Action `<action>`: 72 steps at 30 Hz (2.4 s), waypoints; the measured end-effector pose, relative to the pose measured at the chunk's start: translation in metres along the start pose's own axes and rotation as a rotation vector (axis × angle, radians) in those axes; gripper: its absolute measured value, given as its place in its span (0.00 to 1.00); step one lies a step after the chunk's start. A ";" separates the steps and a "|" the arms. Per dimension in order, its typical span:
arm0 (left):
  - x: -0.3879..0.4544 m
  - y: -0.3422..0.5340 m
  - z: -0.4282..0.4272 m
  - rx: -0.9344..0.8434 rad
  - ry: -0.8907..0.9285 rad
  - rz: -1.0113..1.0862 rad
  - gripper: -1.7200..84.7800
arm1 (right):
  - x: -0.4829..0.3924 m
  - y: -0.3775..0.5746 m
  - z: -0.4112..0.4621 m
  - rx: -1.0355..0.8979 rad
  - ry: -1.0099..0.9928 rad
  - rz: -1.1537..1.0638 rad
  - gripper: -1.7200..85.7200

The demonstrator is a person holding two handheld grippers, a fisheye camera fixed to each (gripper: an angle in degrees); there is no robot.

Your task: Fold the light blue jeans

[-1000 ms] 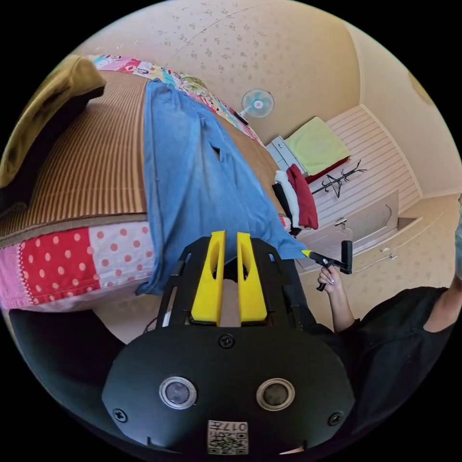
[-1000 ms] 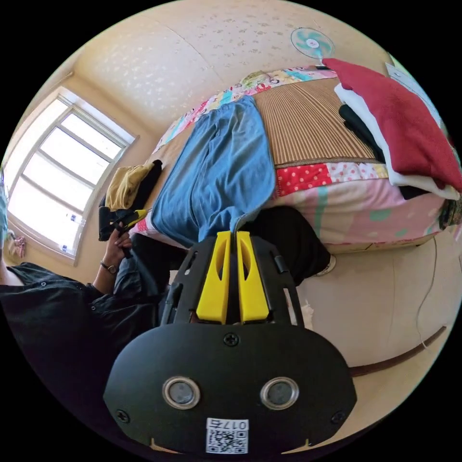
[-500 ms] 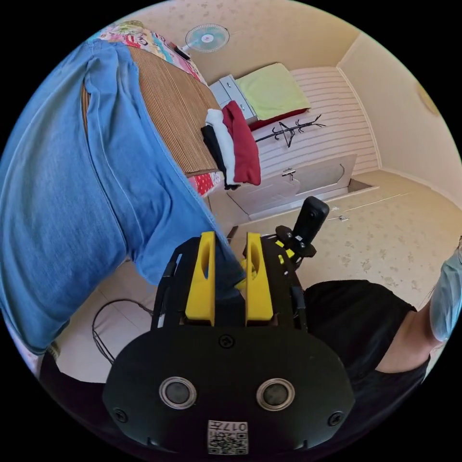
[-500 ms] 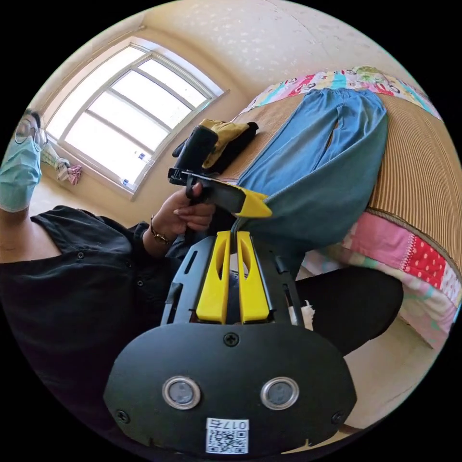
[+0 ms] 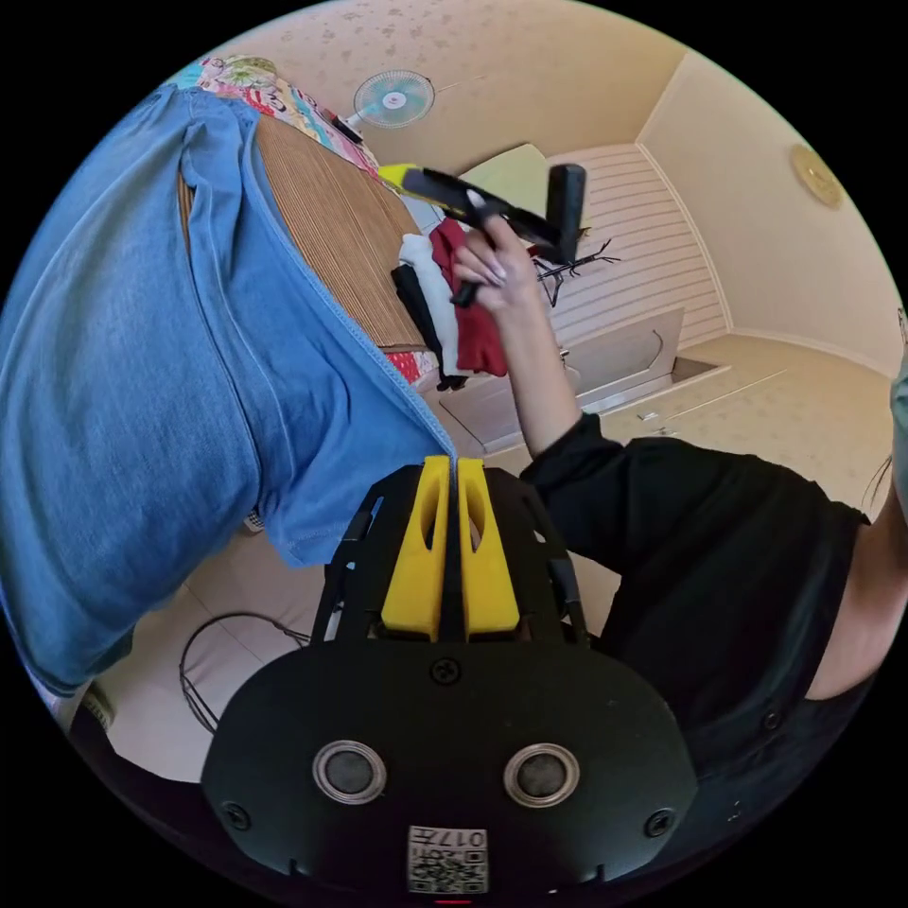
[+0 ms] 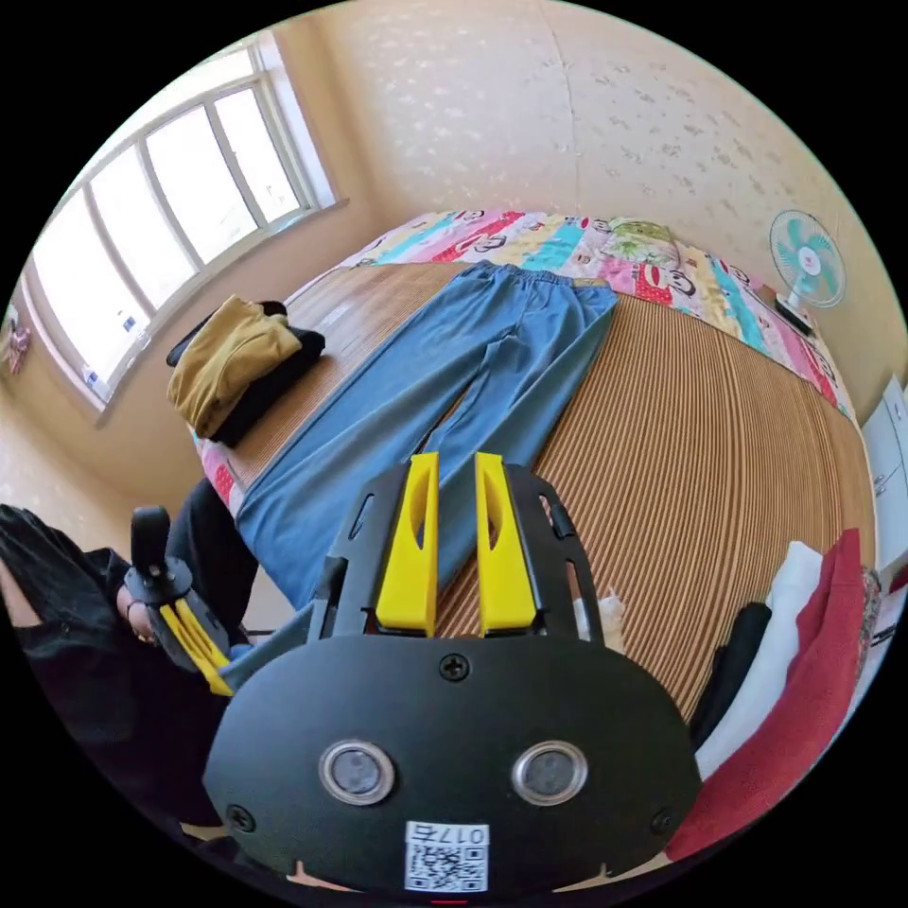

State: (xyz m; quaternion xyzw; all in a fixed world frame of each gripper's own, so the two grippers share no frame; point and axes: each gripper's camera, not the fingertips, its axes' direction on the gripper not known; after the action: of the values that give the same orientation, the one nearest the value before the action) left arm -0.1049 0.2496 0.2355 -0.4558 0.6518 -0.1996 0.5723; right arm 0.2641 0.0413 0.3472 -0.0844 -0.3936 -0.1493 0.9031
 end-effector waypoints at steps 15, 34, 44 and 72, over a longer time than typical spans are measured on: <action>-0.054 -0.014 0.012 -0.065 0.229 -0.043 0.01 | 0.142 -0.202 0.218 -0.029 0.277 0.412 0.10; -0.065 0.120 -0.157 0.144 -0.056 -0.328 0.01 | -0.150 -0.313 0.338 0.121 0.208 0.016 0.05; -0.073 0.126 -0.150 0.121 -0.175 -0.371 0.01 | -0.155 -0.243 0.300 -0.050 -0.003 -0.082 0.11; 0.000 0.169 -0.157 0.041 -0.458 -0.416 0.03 | -0.070 0.139 0.092 -0.057 -0.118 0.344 0.05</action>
State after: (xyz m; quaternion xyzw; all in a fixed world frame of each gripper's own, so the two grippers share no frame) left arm -0.3124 0.2936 0.1446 -0.6009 0.3944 -0.2178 0.6602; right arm 0.2024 0.2115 0.3528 -0.1846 -0.4213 0.0016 0.8879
